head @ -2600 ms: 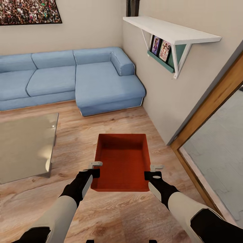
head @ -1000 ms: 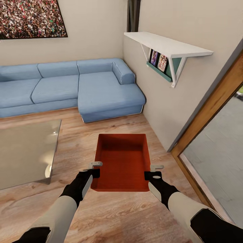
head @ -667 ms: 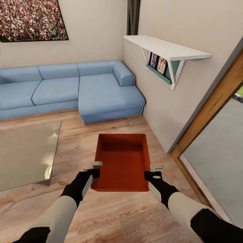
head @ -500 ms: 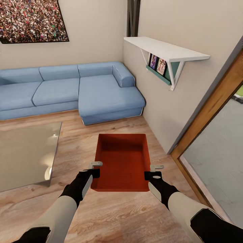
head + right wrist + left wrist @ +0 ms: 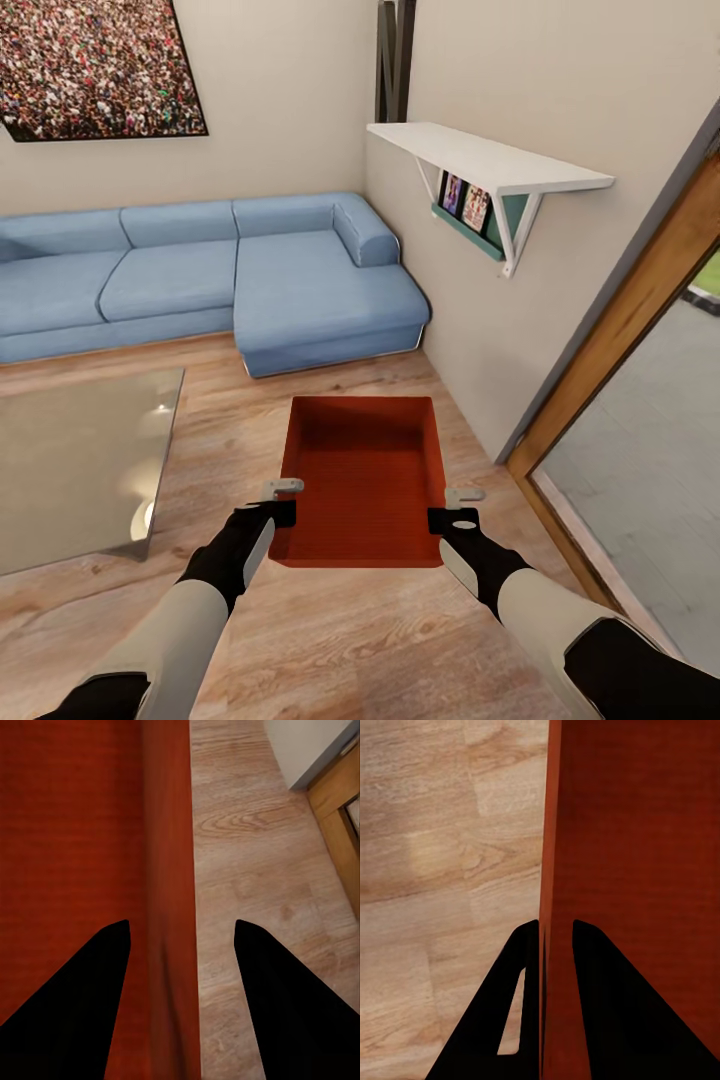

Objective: Move the two storage containers from the living room to the garage. In the garage, place one container on the floor and stack the other container on top of it (either order is fine).

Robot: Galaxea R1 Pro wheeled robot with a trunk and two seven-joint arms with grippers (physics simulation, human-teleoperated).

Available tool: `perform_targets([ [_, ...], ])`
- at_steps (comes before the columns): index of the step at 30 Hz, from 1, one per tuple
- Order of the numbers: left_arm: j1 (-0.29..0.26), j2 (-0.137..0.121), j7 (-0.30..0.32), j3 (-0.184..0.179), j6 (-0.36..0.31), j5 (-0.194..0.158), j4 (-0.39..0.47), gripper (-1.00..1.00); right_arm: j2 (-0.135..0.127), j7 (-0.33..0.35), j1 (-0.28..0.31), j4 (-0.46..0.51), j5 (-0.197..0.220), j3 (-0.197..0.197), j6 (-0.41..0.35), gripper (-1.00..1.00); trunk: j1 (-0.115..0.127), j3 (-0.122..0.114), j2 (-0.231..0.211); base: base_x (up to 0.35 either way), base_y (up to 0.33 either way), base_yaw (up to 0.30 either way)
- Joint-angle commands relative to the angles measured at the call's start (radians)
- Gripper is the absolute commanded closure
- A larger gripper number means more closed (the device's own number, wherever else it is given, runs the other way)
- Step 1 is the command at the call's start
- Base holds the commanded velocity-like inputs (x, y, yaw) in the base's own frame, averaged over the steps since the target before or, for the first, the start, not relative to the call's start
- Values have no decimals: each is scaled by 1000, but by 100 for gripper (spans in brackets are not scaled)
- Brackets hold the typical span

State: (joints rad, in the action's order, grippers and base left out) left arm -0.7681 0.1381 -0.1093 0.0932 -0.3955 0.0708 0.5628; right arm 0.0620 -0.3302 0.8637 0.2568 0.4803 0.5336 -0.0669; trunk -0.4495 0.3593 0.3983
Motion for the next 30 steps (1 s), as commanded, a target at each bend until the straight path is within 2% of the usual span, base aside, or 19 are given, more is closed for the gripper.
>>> perform_targets([
  [1,-1,2,-4,13,-8,33,10,100,-1,-15,0,-2,9,22,-7,100,-1,0,2,0,0,0],
  [30,-1,2,-3,13,-6,34,11,100,-1,-15,0,-2,9,22,-7,100,-1,-46,2,0,0,0],
])
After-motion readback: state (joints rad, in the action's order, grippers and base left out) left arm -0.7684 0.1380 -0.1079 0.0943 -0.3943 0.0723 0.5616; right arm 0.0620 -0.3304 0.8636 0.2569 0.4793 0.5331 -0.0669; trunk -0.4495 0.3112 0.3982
